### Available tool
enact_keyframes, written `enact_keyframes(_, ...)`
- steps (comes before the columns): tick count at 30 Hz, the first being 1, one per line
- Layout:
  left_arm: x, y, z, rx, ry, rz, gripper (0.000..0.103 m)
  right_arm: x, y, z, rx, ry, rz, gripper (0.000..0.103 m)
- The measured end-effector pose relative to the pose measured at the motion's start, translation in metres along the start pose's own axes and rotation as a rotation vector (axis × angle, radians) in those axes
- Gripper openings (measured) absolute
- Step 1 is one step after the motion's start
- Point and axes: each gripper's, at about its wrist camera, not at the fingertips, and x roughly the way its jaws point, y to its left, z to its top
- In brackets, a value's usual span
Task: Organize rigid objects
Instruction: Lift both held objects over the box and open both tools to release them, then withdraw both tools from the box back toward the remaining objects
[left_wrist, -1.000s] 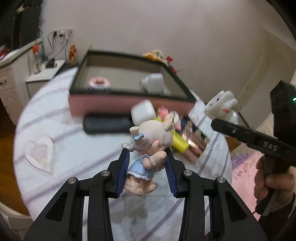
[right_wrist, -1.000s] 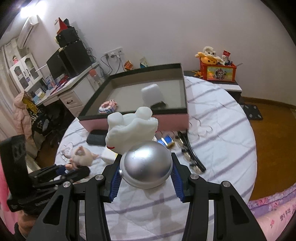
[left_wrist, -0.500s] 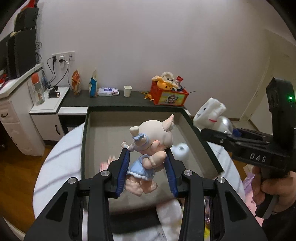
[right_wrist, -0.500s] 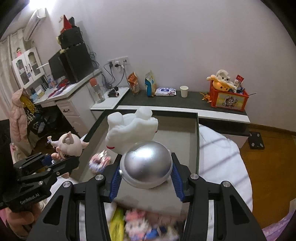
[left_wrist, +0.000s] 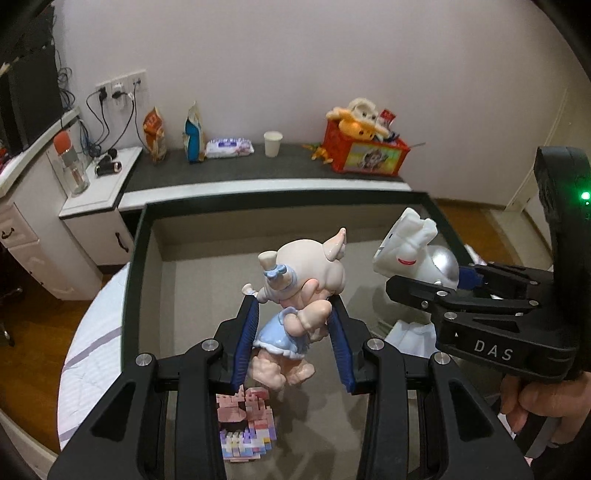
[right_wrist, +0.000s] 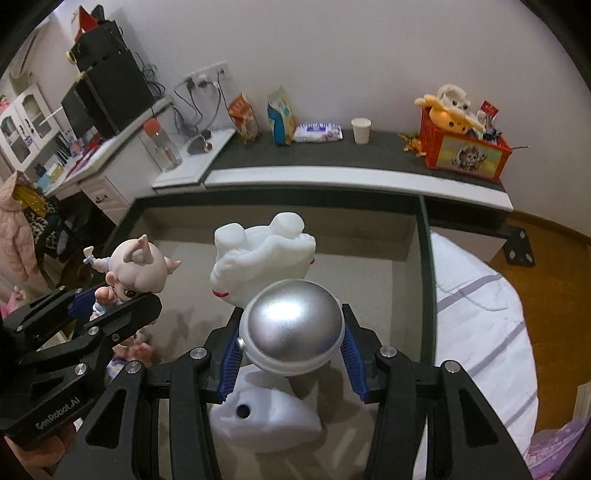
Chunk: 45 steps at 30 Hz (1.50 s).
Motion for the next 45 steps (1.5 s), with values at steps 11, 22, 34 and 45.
enact_keyframes(11,-0.028,-0.005,0.0,-0.003,-0.049,0.06,0.103,-0.02,0.003,0.001,-0.008,-0.048,-0.031,0.083)
enact_keyframes(22,-0.14,-0.005,-0.032,-0.021,-0.248,0.101,0.103,-0.107,0.01,-0.029,0.079,-0.194,0.041,0.097)
enact_keyframes(34,-0.232,-0.003,-0.126,-0.061,-0.289,0.142,0.103,-0.216,0.049,-0.115,0.057,-0.356,0.088,0.103)
enact_keyframes(45,-0.261,-0.013,-0.2,-0.113,-0.257,0.173,0.103,-0.237,0.061,-0.202,0.07,-0.354,0.044,0.103)
